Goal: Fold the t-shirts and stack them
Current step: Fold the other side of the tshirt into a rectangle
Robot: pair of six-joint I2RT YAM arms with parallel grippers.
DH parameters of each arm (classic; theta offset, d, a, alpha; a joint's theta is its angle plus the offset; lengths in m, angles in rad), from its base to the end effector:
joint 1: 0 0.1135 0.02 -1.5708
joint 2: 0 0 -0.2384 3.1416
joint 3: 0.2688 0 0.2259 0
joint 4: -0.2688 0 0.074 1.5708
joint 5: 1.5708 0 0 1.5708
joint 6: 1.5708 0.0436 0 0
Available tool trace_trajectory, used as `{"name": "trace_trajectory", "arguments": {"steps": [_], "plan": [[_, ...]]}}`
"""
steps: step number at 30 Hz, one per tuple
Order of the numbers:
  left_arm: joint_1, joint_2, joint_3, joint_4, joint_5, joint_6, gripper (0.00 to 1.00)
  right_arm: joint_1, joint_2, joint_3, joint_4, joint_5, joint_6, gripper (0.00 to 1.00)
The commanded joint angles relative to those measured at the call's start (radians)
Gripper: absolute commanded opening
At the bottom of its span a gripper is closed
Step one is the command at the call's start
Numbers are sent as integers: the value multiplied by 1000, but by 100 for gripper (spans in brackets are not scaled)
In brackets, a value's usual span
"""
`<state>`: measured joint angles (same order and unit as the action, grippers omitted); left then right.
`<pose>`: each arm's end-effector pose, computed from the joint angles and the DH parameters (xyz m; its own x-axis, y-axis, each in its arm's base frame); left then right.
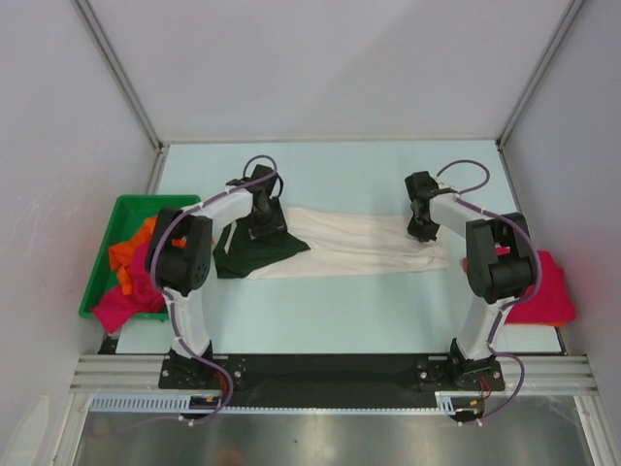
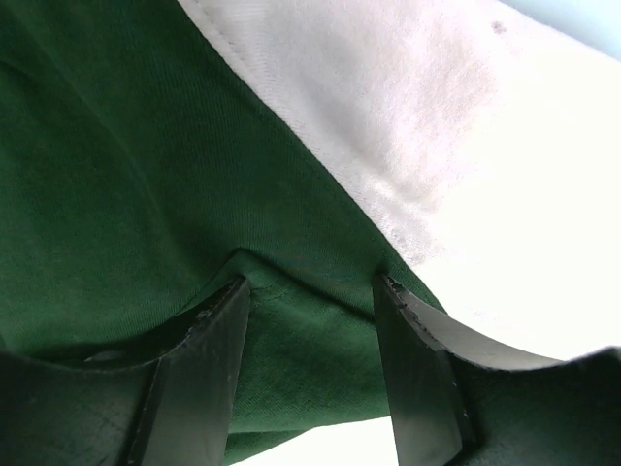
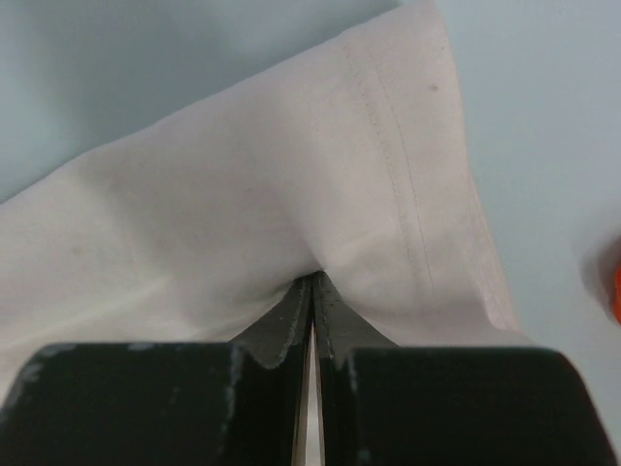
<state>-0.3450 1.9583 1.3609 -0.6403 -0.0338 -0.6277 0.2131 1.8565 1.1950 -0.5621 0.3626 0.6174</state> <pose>0.3415 -0.1212 0.1502 -0.9122 -0.2959 -0.2834 -0.2571 0.9520 -0.1662 0.3306 0.0557 0.1479 -0.7956 0.3817 -0.4705 0.4670 0.8811 -0.0750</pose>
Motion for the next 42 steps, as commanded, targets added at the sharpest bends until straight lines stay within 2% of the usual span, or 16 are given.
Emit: {"name": "trace_trajectory", "arguments": {"steps": [1,5,7,8,9,12,15,19,29,31,32,33,35,37,39,42], "plan": [[15,57,38,74,-14,8,59,-26,64,23,51,16,8,6],[15,15,-6,128,9,8,59,-15,41,12,67,15,-5,5],[11,-66,-42,201,25,10,63,-15,-11,20,68,-10,11,8],[6,-94,-58,215,49,13,64,-11,-34,32,65,-52,19,12],[-3,-117,-59,221,48,16,66,-3,-57,46,67,-56,19,23],[-12,-211,-43,212,35,14,68,38,-95,190,1,-33,1,42],[-22,-280,-31,162,-5,6,66,66,-82,327,-82,12,-39,47],[-45,-366,-92,114,-18,-16,62,51,-82,321,-91,41,-64,48],[-104,-650,-423,36,-114,-105,57,-1,-5,301,-41,45,-68,43],[-114,-706,-454,24,-126,-118,48,-1,1,304,-15,47,-71,37],[-117,-720,-483,18,-130,-122,38,-1,6,310,-9,45,-71,34],[-118,-737,-500,11,-133,-133,20,-1,15,316,-2,47,-70,30],[-123,-771,-540,-4,-138,-147,4,-1,30,336,7,56,-74,23],[-124,-792,-583,-7,-141,-165,0,-1,61,354,28,62,-82,22],[-134,-799,-605,-13,-144,-171,0,-7,90,376,33,71,-91,9],[-141,-796,-640,-18,-152,-173,0,-29,174,429,5,59,-85,0]]}}
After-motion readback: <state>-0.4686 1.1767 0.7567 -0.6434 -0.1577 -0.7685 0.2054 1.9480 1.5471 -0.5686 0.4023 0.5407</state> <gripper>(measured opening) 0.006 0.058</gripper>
